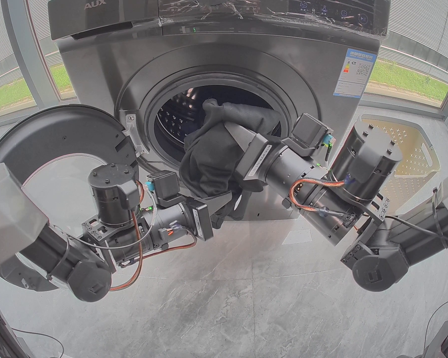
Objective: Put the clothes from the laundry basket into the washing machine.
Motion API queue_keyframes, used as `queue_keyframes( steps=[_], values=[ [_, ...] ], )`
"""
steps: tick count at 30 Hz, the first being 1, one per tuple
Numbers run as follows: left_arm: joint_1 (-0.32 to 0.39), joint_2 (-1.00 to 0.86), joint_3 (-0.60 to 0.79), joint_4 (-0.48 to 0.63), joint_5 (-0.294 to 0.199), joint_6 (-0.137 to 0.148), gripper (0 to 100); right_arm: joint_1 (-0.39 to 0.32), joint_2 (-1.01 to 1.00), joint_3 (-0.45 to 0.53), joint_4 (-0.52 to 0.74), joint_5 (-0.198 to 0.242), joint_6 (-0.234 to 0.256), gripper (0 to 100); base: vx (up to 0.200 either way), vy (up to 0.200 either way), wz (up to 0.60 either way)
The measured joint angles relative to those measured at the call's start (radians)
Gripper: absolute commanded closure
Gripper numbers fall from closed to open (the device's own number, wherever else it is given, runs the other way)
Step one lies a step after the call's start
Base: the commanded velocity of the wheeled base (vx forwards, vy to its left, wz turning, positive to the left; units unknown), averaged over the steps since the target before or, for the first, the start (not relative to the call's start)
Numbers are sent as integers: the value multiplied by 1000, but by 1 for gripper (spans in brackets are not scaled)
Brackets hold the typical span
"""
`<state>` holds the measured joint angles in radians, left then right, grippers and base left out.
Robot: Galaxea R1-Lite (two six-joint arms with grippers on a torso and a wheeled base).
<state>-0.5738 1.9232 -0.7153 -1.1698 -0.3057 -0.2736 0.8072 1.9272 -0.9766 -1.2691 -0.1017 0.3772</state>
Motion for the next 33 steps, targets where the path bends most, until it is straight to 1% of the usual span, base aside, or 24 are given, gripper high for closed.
queue_keyframes(
  steps=[1,6,9,13,15,17,18,20,22,24,26,29,33],
  values=[
    [-8,-15,13,-1,0,0,100,-1,1,4,1,0,-1,0,0,0,0],
    [-40,-84,64,-5,2,2,100,-5,5,30,0,1,-2,0,0,0,0],
    [-47,-120,78,-13,8,4,100,-7,5,73,0,1,-3,0,0,0,0],
    [-48,-164,86,-44,45,3,100,-11,3,153,0,3,-4,0,0,0,0],
    [-46,-184,89,-50,72,3,100,-13,0,196,-24,3,-6,0,0,0,0],
    [-45,-195,86,-56,85,3,100,-14,-5,227,-50,4,-11,0,0,0,0],
    [-44,-200,85,-59,94,3,100,-14,-8,246,-59,3,-22,0,0,0,0],
    [-39,-210,70,-108,105,3,100,-15,-10,297,-36,10,-48,0,0,0,0],
    [-41,-215,75,-104,113,3,100,-13,-11,326,-66,13,-66,0,0,0,0],
    [-39,-218,68,-131,129,3,100,-14,-10,374,-70,17,-85,0,0,0,0],
    [-39,-219,68,-143,141,4,100,-12,-7,402,-102,25,-101,0,0,0,0],
    [-39,-222,66,-151,147,5,100,-15,9,427,-108,36,-122,0,0,0,0],
    [-38,-227,68,-157,148,6,100,-20,33,434,-121,46,-137,0,0,0,0]
  ],
)
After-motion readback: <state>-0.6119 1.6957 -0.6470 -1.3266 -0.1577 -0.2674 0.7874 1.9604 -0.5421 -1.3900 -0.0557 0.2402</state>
